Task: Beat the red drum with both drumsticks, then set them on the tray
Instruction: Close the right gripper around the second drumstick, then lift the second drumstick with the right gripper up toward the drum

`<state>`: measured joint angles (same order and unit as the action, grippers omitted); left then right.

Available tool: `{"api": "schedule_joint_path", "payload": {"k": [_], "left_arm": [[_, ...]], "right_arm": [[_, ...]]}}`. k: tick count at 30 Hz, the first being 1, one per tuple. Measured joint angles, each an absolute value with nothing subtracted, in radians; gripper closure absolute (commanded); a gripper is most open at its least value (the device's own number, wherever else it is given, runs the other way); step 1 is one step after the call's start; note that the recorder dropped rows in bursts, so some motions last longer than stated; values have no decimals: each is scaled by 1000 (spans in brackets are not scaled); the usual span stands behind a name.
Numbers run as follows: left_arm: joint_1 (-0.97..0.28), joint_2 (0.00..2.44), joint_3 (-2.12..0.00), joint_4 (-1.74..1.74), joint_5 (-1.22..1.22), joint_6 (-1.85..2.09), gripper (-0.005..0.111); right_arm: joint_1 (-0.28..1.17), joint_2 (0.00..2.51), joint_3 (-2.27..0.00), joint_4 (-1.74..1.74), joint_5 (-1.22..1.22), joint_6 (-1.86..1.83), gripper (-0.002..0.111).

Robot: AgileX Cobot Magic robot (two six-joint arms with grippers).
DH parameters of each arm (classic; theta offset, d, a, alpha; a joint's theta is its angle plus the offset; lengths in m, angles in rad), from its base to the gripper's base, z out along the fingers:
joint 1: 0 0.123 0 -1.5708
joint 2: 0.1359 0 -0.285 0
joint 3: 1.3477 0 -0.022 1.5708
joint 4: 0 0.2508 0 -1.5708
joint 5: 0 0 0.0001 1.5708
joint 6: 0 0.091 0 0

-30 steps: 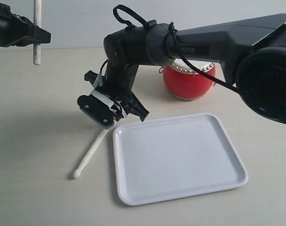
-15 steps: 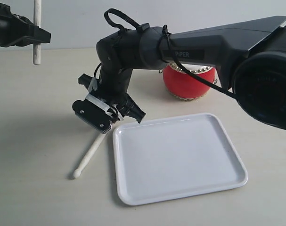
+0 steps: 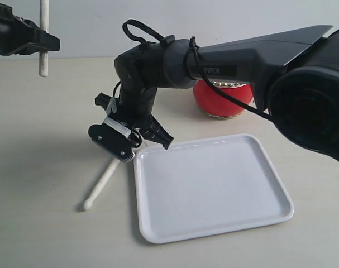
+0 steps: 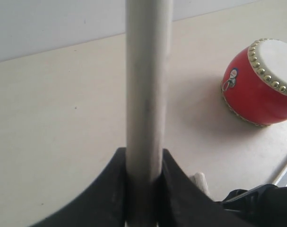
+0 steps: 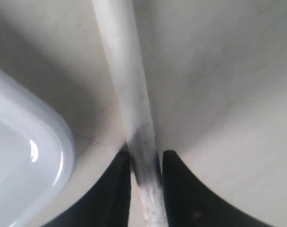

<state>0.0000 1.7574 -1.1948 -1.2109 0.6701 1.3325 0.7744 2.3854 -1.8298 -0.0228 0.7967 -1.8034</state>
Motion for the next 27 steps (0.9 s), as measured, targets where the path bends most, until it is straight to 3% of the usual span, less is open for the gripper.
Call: {"api": "schedule_joint_path", "payload": {"k": [3, 15, 27], "left_arm": [[0, 1757, -1195, -1211, 670, 1332, 107], [0, 1757, -1195, -1211, 670, 1331, 107], [0, 1757, -1195, -1211, 662, 1331, 107]], "right_arm": [[774, 2387, -1830, -23, 794, -1803, 108], [774, 2367, -1830, -23, 811, -1701, 108], [817, 2111, -1830, -16, 1024, -1290, 108]]}}
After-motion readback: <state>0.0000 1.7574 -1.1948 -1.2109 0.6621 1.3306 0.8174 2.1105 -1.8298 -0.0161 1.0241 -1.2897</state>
